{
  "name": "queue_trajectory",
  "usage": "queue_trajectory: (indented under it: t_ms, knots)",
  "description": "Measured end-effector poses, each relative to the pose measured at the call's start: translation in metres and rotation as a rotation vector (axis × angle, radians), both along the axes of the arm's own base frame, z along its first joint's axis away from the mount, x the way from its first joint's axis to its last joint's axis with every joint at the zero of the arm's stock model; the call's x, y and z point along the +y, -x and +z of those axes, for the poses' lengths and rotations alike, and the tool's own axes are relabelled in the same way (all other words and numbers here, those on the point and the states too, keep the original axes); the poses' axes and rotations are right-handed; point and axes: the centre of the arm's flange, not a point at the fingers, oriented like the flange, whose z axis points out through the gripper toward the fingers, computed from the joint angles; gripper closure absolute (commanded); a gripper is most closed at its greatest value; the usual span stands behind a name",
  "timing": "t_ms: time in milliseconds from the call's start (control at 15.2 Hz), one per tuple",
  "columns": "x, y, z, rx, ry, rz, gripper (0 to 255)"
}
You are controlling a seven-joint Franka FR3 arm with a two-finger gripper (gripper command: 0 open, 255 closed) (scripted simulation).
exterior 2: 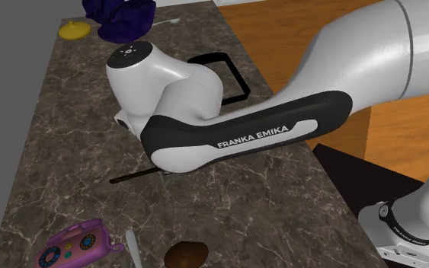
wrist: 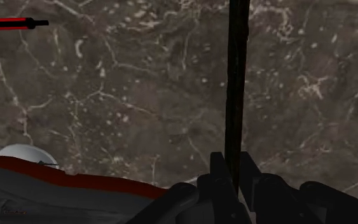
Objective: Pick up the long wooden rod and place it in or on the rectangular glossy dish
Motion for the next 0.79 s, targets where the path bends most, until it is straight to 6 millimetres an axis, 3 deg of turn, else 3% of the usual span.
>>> queue_trajectory:
  t_ms: [792]
  knots:
    - [0.0, 0.0, 0.064, 0.0, 0.0, 0.0, 255]
